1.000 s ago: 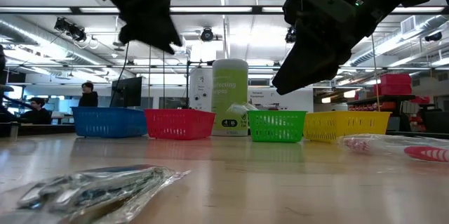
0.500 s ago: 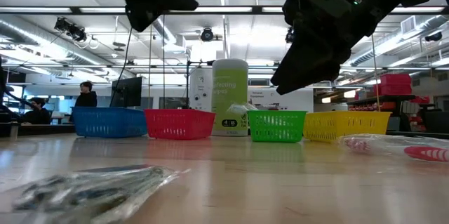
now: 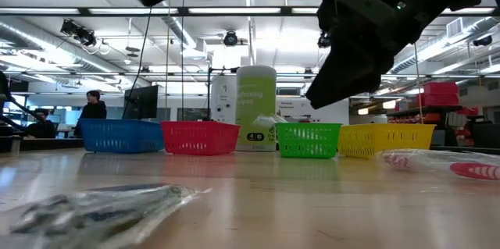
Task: Pick & Place Travel size toiletries
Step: Put the silver nail cutter into the red basket
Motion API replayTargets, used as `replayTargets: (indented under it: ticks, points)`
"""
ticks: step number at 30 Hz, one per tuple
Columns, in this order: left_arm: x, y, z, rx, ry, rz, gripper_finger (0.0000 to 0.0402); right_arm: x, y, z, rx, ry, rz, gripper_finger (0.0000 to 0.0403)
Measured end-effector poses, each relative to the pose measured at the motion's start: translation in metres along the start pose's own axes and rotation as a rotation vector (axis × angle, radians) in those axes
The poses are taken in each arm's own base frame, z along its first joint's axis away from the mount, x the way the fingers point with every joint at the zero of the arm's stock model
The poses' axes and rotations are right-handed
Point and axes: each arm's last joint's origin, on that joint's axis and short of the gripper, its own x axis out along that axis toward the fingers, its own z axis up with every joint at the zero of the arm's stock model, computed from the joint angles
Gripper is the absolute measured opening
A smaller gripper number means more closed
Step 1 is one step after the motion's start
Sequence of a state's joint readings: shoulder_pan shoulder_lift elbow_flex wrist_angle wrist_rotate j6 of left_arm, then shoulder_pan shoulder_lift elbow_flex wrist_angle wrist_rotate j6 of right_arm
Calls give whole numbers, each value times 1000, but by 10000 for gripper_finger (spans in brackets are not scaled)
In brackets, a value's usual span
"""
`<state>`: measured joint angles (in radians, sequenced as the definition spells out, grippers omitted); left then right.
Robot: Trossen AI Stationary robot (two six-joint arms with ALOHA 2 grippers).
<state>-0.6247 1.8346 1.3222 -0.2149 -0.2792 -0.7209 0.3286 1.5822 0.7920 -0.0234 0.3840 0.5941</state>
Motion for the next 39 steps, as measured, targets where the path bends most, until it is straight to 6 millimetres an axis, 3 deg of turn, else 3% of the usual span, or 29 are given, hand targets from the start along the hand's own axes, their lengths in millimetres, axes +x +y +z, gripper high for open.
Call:
replayTargets:
  ticks: [4, 8, 16, 28, 39]
  points:
    - [4, -4, 12, -144, 89, 47, 160, 1, -3, -6, -1, 9, -4, 172]
    - [11, -6, 10, -237, 149, 46, 160, 3, -6, -11, -8, 24, -14, 169]
    - [21, -1, -8, -347, 290, 109, 169, 7, -5, -12, -11, 25, -13, 180]
    - [47, 5, -26, -405, 333, 153, 225, 8, -4, -6, -114, -22, 7, 204]
    - [73, 15, -45, -427, 343, 239, 228, 13, -14, 8, -153, -90, -4, 221]
